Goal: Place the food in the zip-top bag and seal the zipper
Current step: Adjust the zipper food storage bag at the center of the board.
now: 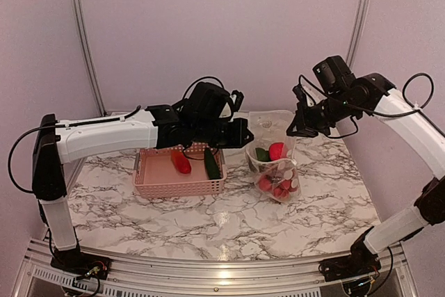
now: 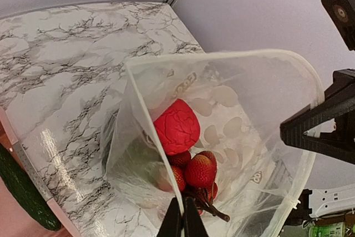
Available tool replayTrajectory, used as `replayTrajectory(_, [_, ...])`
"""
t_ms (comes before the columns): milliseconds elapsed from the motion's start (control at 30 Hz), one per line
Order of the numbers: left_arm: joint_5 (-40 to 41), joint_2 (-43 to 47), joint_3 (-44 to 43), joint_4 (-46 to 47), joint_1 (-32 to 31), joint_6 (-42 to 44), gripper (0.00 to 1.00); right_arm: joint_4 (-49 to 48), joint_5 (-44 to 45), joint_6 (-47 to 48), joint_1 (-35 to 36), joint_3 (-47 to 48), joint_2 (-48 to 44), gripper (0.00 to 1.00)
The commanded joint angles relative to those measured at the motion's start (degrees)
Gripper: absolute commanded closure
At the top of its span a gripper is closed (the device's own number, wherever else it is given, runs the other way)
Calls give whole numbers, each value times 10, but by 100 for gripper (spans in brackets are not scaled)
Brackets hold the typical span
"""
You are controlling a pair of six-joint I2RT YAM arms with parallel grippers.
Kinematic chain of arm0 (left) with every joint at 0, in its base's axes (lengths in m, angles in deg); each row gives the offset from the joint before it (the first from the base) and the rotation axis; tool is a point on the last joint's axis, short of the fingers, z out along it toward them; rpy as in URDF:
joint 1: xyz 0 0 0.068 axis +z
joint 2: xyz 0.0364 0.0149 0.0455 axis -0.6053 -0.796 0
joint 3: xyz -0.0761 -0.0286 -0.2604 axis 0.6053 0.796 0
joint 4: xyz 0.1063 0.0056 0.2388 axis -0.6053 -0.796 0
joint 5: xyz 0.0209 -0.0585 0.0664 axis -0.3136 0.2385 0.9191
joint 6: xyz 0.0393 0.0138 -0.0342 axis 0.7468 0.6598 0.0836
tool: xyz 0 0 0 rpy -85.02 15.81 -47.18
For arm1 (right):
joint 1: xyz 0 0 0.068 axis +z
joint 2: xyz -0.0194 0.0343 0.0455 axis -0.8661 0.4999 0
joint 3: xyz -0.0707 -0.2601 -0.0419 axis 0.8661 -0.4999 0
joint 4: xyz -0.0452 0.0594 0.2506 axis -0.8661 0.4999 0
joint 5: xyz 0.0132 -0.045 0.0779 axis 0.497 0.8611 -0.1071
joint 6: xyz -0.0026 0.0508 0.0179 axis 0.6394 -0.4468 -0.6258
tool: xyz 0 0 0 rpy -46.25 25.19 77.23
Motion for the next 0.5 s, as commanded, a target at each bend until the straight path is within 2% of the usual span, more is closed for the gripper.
replayTrajectory(0, [16, -4, -40, 21, -22, 48, 100, 30, 67, 14, 3, -1, -3, 100])
replayTrajectory(100, [35, -20, -39, -3, -21, 26, 100, 19, 73, 23, 2, -36, -3, 100])
replayTrajectory(200, [45, -34, -40, -26, -21, 12, 96, 10, 74, 28, 1, -50, -1, 100])
replayTrajectory(467, [78, -20, -37, -49, -15, 24, 70, -2, 52, 43, -1, -24, 18, 100])
